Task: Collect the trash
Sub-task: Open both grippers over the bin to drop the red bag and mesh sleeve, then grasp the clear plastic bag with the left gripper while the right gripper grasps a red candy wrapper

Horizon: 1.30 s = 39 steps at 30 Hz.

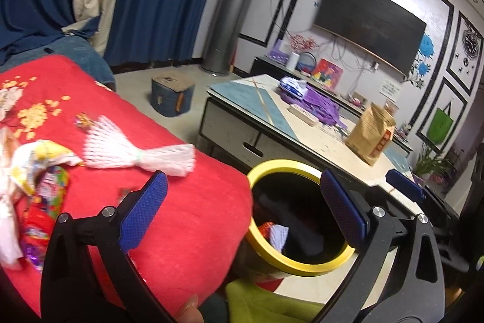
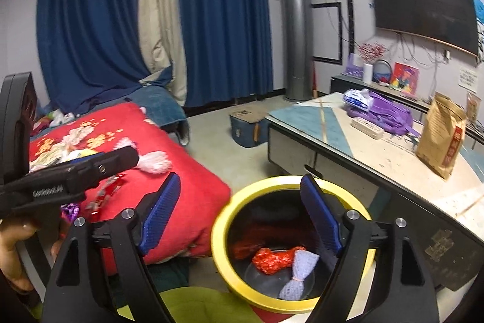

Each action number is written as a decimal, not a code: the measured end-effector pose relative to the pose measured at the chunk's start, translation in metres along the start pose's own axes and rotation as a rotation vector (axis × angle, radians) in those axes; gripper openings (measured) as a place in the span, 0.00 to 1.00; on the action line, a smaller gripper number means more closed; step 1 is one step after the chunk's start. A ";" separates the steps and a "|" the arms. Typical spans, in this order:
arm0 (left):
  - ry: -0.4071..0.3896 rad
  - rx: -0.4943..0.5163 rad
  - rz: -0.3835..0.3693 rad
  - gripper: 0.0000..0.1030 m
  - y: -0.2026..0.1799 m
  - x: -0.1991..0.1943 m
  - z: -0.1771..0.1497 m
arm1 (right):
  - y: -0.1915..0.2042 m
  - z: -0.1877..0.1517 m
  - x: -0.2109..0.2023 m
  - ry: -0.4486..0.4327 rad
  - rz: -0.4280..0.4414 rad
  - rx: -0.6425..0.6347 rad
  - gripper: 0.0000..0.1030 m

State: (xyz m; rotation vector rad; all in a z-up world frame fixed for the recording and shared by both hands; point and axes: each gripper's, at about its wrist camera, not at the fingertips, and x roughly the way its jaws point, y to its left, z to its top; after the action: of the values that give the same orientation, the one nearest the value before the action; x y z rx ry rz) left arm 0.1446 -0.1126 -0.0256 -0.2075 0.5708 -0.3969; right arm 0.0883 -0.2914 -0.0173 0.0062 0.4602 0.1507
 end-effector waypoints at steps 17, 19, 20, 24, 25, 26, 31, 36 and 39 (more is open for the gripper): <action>-0.154 0.034 0.154 0.90 0.030 -0.067 0.000 | 0.080 0.002 -0.016 -0.048 0.185 -0.144 0.83; -0.173 0.035 0.178 0.90 0.034 -0.075 0.000 | 0.084 0.005 -0.017 -0.053 0.196 -0.146 0.84; -0.181 0.035 0.186 0.90 0.037 -0.078 0.001 | 0.087 0.006 -0.017 -0.055 0.200 -0.149 0.84; -0.201 0.025 0.225 0.90 0.047 -0.089 0.003 | 0.092 0.007 -0.019 -0.061 0.208 -0.151 0.84; -0.205 0.020 0.235 0.90 0.051 -0.091 0.003 | 0.093 0.007 -0.019 -0.059 0.213 -0.152 0.84; -0.207 0.016 0.244 0.90 0.054 -0.093 0.003 | 0.095 0.008 -0.019 -0.058 0.215 -0.155 0.84; -0.215 -0.003 0.289 0.90 0.068 -0.105 0.001 | 0.104 0.008 -0.014 -0.047 0.236 -0.175 0.86; -0.205 -0.015 0.346 0.90 0.081 -0.117 -0.003 | 0.119 0.008 0.001 -0.003 0.264 -0.183 0.86; -0.194 -0.032 0.376 0.90 0.091 -0.123 -0.007 | 0.130 0.006 0.016 0.037 0.273 -0.187 0.86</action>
State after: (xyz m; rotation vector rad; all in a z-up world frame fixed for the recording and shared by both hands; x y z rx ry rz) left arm 0.0736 0.0205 0.0014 -0.1624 0.4130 -0.0027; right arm 0.0862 -0.1608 -0.0134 -0.1177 0.4800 0.4627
